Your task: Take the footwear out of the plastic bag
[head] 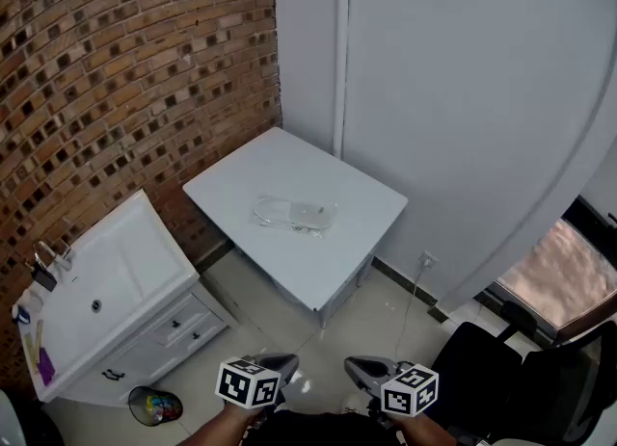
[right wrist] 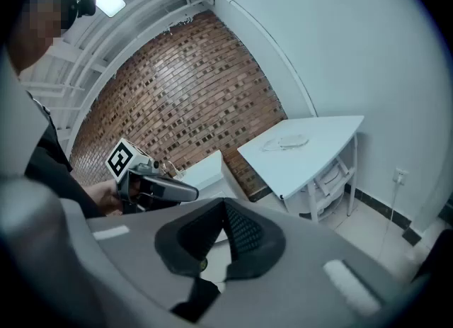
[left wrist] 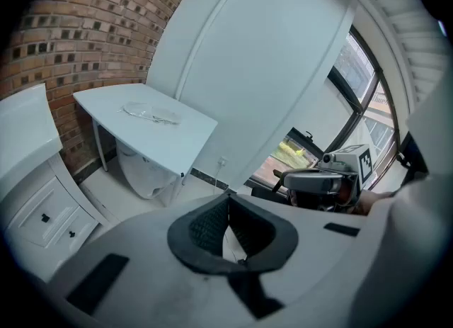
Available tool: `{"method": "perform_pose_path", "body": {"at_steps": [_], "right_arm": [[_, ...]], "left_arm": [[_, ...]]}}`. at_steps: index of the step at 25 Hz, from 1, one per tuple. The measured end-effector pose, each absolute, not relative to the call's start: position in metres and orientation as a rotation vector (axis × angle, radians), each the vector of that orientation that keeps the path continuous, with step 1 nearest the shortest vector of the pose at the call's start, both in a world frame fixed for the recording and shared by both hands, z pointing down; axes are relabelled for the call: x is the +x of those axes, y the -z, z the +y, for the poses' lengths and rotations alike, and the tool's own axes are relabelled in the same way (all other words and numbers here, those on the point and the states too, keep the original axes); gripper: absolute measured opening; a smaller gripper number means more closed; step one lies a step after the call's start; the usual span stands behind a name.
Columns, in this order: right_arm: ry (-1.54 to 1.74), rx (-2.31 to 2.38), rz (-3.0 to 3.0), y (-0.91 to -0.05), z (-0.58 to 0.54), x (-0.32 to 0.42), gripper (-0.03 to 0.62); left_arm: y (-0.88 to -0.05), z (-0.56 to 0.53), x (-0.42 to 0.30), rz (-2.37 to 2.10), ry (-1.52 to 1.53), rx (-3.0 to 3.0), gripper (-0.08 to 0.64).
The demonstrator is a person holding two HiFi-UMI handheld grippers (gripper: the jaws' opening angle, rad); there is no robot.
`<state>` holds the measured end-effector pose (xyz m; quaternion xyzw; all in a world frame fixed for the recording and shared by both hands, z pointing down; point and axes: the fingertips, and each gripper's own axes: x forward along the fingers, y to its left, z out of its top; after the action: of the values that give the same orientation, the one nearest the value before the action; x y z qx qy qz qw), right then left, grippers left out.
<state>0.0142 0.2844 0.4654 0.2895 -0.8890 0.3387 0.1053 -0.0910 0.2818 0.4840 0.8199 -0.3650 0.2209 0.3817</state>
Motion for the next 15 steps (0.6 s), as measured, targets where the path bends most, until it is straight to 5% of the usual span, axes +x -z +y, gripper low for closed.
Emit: {"method": "perform_pose_path", "body": {"at_steps": [15], "right_arm": [[-0.981, 0.79, -2.639, -0.462, 0.269, 0.073, 0.002]], "left_arm": [[-0.484, 0.276, -0.038, -1.012, -0.542, 2.051, 0.008]]}}
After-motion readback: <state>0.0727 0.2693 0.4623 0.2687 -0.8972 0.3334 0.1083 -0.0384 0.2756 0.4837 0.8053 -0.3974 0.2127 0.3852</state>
